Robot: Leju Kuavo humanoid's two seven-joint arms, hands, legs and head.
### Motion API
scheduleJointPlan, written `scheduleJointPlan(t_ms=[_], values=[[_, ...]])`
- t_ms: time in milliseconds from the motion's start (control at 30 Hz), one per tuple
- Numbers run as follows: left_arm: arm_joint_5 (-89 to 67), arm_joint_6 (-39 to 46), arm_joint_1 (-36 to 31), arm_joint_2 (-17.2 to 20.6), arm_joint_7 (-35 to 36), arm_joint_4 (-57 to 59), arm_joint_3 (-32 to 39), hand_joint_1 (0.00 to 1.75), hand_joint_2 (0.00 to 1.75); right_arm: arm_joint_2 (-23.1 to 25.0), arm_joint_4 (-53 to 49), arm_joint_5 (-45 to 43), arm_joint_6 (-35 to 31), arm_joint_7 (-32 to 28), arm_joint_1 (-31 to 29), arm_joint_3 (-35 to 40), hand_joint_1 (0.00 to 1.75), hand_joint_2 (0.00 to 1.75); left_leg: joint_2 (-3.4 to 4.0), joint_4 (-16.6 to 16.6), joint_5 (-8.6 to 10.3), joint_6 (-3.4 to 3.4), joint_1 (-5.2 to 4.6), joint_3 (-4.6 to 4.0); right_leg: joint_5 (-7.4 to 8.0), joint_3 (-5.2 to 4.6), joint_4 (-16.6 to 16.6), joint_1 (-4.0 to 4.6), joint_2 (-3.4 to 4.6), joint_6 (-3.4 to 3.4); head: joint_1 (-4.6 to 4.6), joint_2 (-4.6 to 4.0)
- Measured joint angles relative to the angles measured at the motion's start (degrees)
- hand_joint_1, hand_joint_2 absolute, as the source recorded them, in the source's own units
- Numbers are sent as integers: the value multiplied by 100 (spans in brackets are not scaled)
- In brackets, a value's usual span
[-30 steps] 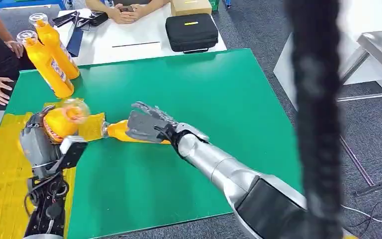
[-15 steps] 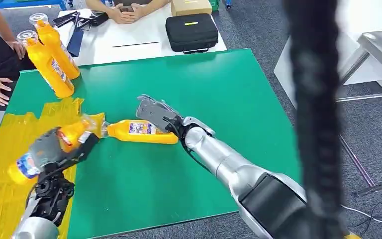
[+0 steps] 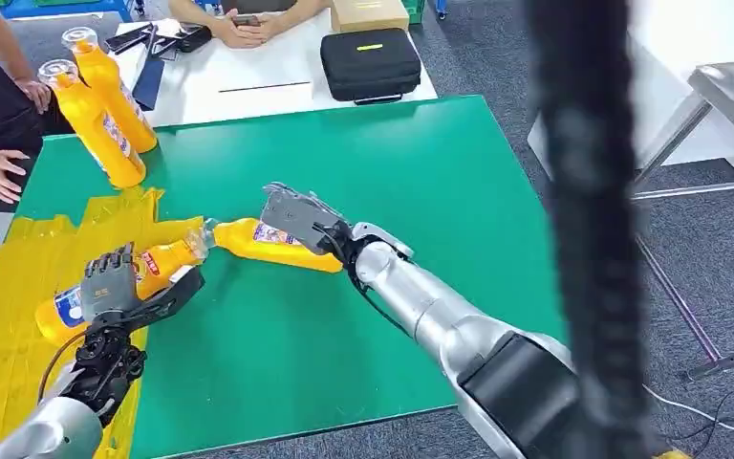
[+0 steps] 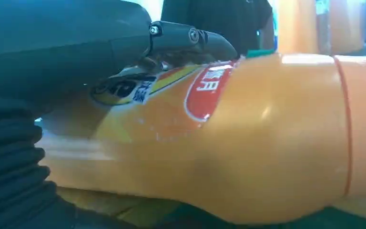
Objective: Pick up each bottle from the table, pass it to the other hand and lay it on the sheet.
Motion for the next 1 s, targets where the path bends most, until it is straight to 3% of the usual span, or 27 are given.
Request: scheduleJointPlan(t_ms=[433, 533, 567, 633, 700, 767, 1000], values=[[560, 173, 5, -2, -575, 46, 221, 0, 0, 0, 90, 240, 30, 230, 38, -87, 0, 0, 0, -1, 5, -7, 2, 32, 5, 30, 0, 1, -1, -7, 0, 0], [1259, 234, 1, -13, -1379, 44, 413, 0, 0, -22, 137, 382, -20, 422, 41, -127, 0, 0, 0, 0, 6, -8, 3, 35, 5, 29, 0, 1, -1, -8, -2, 0], [1663, 219, 1, -26, -1820, 30, 512, 0, 0, -33, 162, 437, -48, 485, 45, -151, 0, 175, -1, 0, 6, -8, 3, 35, 5, 29, 0, 1, -1, -8, 0, 0], [2674, -75, 3, -74, -2824, -52, 792, 0, 0, -68, 223, 585, -105, 623, 63, -188, 0, 175, 0, 0, 6, -8, 3, 35, 5, 30, 0, 2, -1, -8, 0, 0], [3891, -891, 15, -151, -3680, -252, 1115, 0, 0, -107, 293, 777, -186, 767, 87, -197, 0, 175, 0, 0, 6, -8, 3, 34, 5, 30, 0, 2, -1, -7, -2, 0], [5049, -1709, 119, -236, -4123, -635, 1332, 0, 0, -122, 352, 995, -291, 912, 102, -197, 0, 175, 2, 0, 5, -8, 3, 34, 6, 29, 0, 1, 1, -7, 0, 0], [6970, -2345, 867, -553, -4102, -2412, 1086, 0, 0, -153, 505, 1482, -523, 1285, 166, -214, 0, 175, 5, 2, 4, -6, 2, 10, 7, 3, -1, 1, 4, -8, 0, 0]])
